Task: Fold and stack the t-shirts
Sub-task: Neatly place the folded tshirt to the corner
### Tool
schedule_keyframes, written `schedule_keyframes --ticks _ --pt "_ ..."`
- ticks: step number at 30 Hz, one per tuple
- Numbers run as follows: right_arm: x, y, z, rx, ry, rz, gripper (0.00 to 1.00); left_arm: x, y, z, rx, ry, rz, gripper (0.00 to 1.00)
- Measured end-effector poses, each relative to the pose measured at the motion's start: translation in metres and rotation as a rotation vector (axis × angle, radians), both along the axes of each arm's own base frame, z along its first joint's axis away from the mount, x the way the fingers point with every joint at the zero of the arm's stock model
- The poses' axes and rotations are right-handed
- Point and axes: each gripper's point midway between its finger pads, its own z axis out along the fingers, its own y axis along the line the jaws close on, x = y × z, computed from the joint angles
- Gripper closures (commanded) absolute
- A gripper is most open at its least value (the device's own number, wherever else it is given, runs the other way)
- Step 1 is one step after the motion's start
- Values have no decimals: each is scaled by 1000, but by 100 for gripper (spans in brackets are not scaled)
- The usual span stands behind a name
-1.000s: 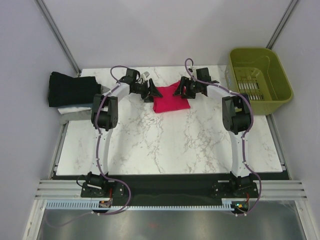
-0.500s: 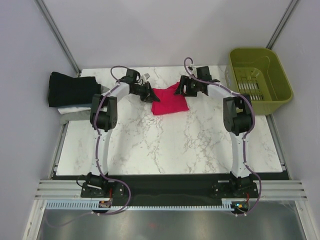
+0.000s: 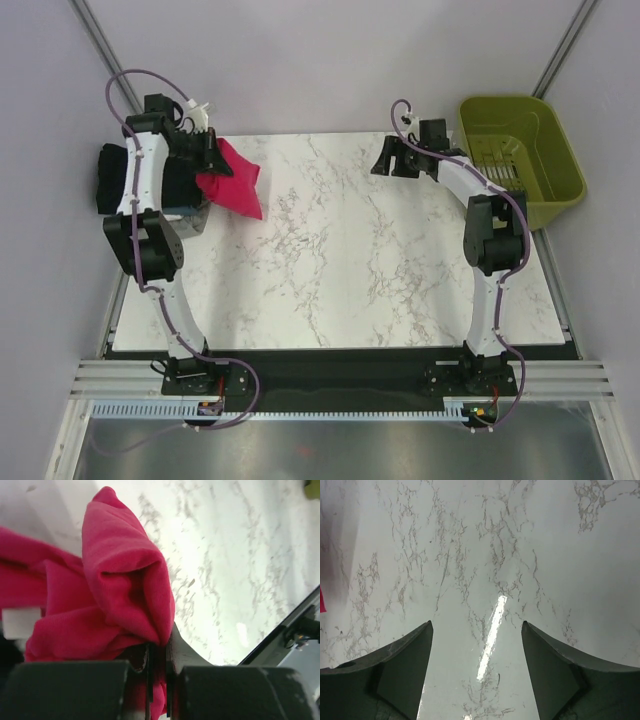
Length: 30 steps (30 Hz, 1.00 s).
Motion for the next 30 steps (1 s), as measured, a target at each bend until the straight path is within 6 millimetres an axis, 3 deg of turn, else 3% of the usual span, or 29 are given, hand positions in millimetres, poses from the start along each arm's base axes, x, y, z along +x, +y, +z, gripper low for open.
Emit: schedule_keyframes --ticks 3,7,12,22,30 --pt "-3 3 -2 -2 10 6 20 -12 30 10 96 -8 10 98" --pt "-4 7 -2 4 14 13 20 10 66 38 211 -144 28 98" --pt "-5 10 -8 25 37 12 20 14 104 55 344 -217 72 98" --pt "-4 16 -24 66 79 0 20 4 140 48 462 -155 154 98" --pt "-2 16 -23 71 72 0 20 11 173 62 591 -192 247 98"
